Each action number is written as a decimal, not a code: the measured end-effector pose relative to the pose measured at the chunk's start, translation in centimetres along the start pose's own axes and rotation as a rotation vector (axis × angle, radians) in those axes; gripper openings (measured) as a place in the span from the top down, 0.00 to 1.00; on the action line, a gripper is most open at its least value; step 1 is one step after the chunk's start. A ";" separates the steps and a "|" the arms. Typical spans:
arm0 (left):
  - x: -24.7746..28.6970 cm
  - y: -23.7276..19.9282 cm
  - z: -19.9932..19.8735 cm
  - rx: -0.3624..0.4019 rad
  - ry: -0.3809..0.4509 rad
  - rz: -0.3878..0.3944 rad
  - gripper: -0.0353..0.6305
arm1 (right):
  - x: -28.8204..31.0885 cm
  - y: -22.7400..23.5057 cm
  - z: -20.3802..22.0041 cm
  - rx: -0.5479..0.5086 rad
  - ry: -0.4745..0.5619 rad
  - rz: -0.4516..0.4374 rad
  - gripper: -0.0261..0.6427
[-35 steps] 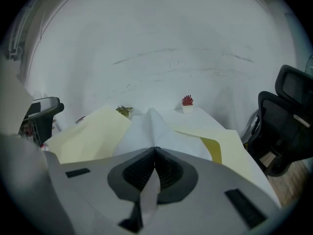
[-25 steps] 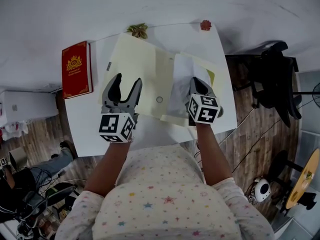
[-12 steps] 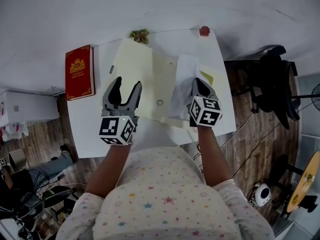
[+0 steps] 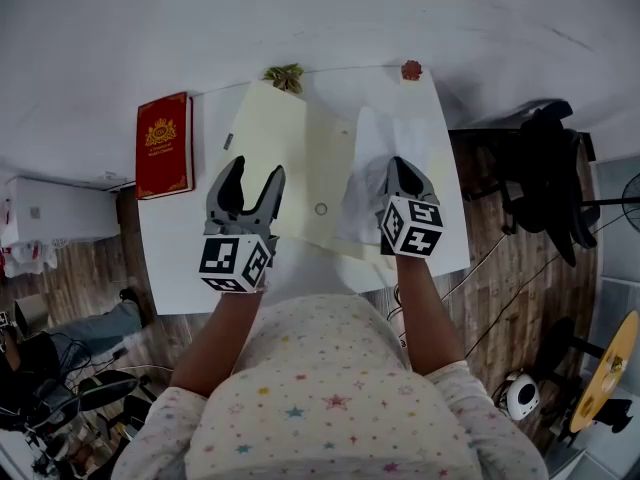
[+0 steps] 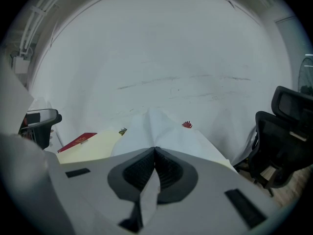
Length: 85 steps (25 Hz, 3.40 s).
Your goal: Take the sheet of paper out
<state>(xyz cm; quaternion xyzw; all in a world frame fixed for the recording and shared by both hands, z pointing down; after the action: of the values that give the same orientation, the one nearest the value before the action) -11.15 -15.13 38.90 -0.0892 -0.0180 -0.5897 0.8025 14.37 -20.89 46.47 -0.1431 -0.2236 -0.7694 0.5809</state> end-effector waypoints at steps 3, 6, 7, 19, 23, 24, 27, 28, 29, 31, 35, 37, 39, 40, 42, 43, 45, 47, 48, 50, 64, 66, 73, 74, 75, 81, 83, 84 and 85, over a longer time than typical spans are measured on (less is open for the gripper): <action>0.1 -0.1 -0.4 -0.001 0.008 -0.004 0.54 | -0.1 0.1 -0.9 0.001 0.018 0.000 0.96; 0.2 -0.1 -0.9 0.000 0.016 -0.004 0.53 | -0.2 0.3 -1.6 -0.003 0.035 0.004 0.96; 0.2 -0.1 -1.0 0.001 0.019 -0.003 0.53 | -0.3 0.3 -1.8 -0.007 0.042 0.005 0.96; 0.2 -0.8 -2.6 0.007 0.058 -0.011 0.54 | -2.3 -1.1 -5.2 -0.037 0.168 -0.017 0.96; 0.0 -1.1 -3.4 0.014 0.075 -0.020 0.54 | -3.2 -1.7 -6.5 -0.046 0.204 -0.029 0.96; 0.0 -1.1 -3.5 0.015 0.079 -0.020 0.54 | -3.4 -1.9 -6.8 -0.045 0.214 -0.032 0.96; -0.3 -1.1 -4.2 0.012 0.094 -0.017 0.62 | -4.2 -2.3 -7.7 -0.046 0.243 -0.038 0.96; -0.5 -1.1 -4.5 0.008 0.100 -0.014 0.63 | -4.5 -2.5 -8.0 -0.049 0.253 -0.041 0.96; -0.6 -1.1 -4.9 0.004 0.106 -0.010 0.65 | -4.7 -2.7 -8.3 -0.052 0.263 -0.043 0.96; -0.8 -1.0 -5.7 0.002 0.119 -0.007 0.69 | -5.1 -3.0 -8.9 -0.059 0.280 -0.047 0.96; -0.9 -1.0 -6.7 0.012 0.142 -0.002 0.75 | -6.1 -3.4 -9.7 -0.052 0.308 -0.057 0.96; -0.9 -0.7 -7.0 0.034 0.149 0.009 0.80 | -6.6 -3.5 -10.1 -0.051 0.322 -0.059 0.96; -1.0 -0.5 -7.3 0.057 0.156 0.014 0.82 | -7.2 -3.6 -10.5 -0.056 0.336 -0.060 0.96; -1.1 -0.4 -7.4 0.062 0.160 0.016 0.83 | -7.4 -3.7 -10.7 -0.058 0.342 -0.059 0.96; -1.2 -0.3 -7.7 0.062 0.166 0.021 0.84 | -8.0 -3.7 -11.1 -0.061 0.353 -0.060 0.96; -1.3 -0.3 -7.8 0.062 0.169 0.022 0.85 | -8.2 -3.8 -11.2 -0.059 0.358 -0.062 0.96; -1.3 -0.3 -8.0 0.061 0.171 0.021 0.86 | -8.7 -3.7 -11.6 -0.056 0.371 -0.062 0.96; -1.4 -0.5 -8.0 0.060 0.170 0.017 0.87 | -9.2 -3.7 -11.8 -0.055 0.385 -0.058 0.96; -1.5 -0.6 -8.0 0.060 0.170 0.015 0.88 | -9.4 -3.7 -11.9 -0.055 0.392 -0.056 0.96; -1.7 -0.7 -8.2 0.060 0.174 0.013 0.88 | -10.0 -3.7 -12.2 -0.049 0.408 -0.058 0.96; -2.6 -0.9 -10.9 0.079 0.237 0.013 0.90 | -13.1 -4.0 -14.0 -0.054 0.511 -0.050 0.96; -2.7 -0.9 -11.1 0.078 0.242 0.010 0.90 | -13.3 -4.1 -14.1 -0.058 0.515 -0.045 0.96; -2.9 -0.9 -11.3 0.073 0.249 0.011 0.90 | -13.7 -4.1 -14.2 -0.056 0.521 -0.042 0.96; -2.9 -0.9 -11.2 0.072 0.249 0.011 0.90 | -13.7 -4.1 -14.2 -0.055 0.520 -0.042 0.96; -2.8 -0.9 -11.2 0.071 0.248 0.011 0.90 | -13.7 -4.1 -14.2 -0.053 0.519 -0.041 0.96; -2.9 -0.9 -10.9 0.062 0.246 0.019 0.90 | -13.7 -4.2 -14.0 -0.044 0.519 -0.038 0.96; -2.9 -0.9 -10.9 0.062 0.247 0.020 0.90 | -13.7 -4.2 -13.9 -0.043 0.520 -0.037 0.96; -2.9 -0.9 -10.8 0.062 0.247 0.020 0.90 | -13.7 -4.2 -13.9 -0.041 0.520 -0.037 0.96; -2.9 -0.9 -10.8 0.062 0.247 0.021 0.90 | -13.6 -4.2 -13.9 -0.040 0.521 -0.036 0.96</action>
<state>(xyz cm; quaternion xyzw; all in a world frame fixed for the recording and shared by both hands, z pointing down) -13.75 -14.48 27.98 0.0089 0.0636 -0.5870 0.8070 14.76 -15.71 27.23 0.0523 -0.0540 -0.7949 0.6021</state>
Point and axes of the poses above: the fingertips, and each gripper's own axes: x forward along the fingers, y to its right, z out of its underside, the point moved 2 cm from there along -x, backward along the fingers, and after that the axes turned 5 degrees about x, right-handed, at the moved point
